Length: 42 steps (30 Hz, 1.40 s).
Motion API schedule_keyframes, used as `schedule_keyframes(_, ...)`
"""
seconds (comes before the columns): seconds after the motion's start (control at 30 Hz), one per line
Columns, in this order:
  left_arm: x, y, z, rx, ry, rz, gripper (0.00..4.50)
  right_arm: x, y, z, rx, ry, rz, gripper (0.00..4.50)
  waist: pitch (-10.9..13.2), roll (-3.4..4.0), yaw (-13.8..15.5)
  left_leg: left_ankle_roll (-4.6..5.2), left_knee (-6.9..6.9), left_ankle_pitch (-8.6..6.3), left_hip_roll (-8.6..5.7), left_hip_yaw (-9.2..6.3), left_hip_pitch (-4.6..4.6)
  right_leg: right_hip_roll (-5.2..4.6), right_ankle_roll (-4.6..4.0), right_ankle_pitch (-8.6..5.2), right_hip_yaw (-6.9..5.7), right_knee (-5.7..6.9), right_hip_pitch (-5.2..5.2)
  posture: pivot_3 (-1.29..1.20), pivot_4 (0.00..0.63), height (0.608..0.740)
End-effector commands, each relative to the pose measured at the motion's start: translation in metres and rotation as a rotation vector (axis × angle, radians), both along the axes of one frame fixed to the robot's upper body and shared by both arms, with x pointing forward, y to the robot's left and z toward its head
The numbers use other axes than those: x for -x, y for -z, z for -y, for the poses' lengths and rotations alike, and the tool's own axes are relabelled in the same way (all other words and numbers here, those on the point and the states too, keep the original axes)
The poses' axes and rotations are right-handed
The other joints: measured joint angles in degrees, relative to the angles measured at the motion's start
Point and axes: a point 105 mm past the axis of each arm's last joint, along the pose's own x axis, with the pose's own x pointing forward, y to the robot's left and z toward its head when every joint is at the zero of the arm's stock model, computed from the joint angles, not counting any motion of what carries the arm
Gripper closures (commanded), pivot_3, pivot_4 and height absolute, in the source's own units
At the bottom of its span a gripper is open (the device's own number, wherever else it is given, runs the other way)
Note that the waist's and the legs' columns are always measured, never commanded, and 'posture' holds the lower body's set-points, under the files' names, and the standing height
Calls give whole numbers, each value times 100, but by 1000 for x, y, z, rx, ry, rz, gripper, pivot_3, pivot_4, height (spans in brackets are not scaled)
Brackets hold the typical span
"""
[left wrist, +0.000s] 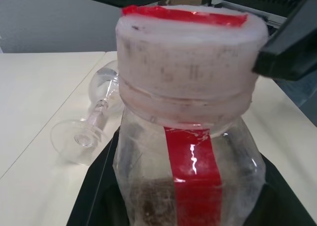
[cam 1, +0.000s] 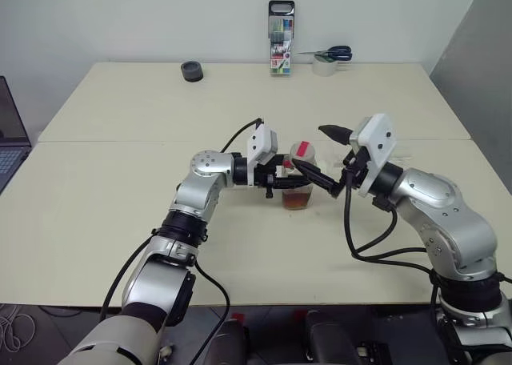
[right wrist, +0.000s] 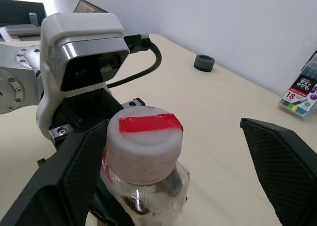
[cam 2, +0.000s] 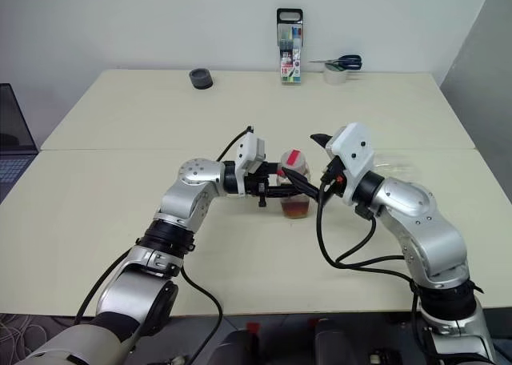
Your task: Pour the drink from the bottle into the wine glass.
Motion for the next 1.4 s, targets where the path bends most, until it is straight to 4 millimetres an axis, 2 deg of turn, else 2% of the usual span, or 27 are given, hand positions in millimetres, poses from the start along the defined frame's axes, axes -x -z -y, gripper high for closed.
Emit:
schedule_keyframes(0.03,5,-17,1,19,38,65,2721,1,-16,25,-20,95,45,0,0,0,0,0,0,0,0,1,0,0,0,0,1,0,0,0,150,740)
schedule_keyframes(0.33,3,-22,1,36,35,48,2721,29,-19,-1,-8,-73,1,0,0,0,-2,8,-1,-4,2,2,1,3,0,0,1,0,0,0,150,740)
schedule_keyframes(0.53,3,-22,2,35,40,46,2721,20,-21,-14,-7,-63,25,0,0,0,-4,8,0,-5,2,2,2,4,0,0,0,1,0,0,150,740)
schedule_keyframes(0.87,4,-21,1,29,39,51,2721,10,-17,-17,-68,-57,-28,0,0,0,-2,2,-1,-1,2,1,1,2,0,0,1,0,0,0,150,740)
schedule_keyframes(1.4,7,-18,0,14,50,64,2721,14,-16,-17,-59,-106,-63,0,0,0,-2,5,0,-3,2,1,1,2,0,0,0,0,0,0,150,740)
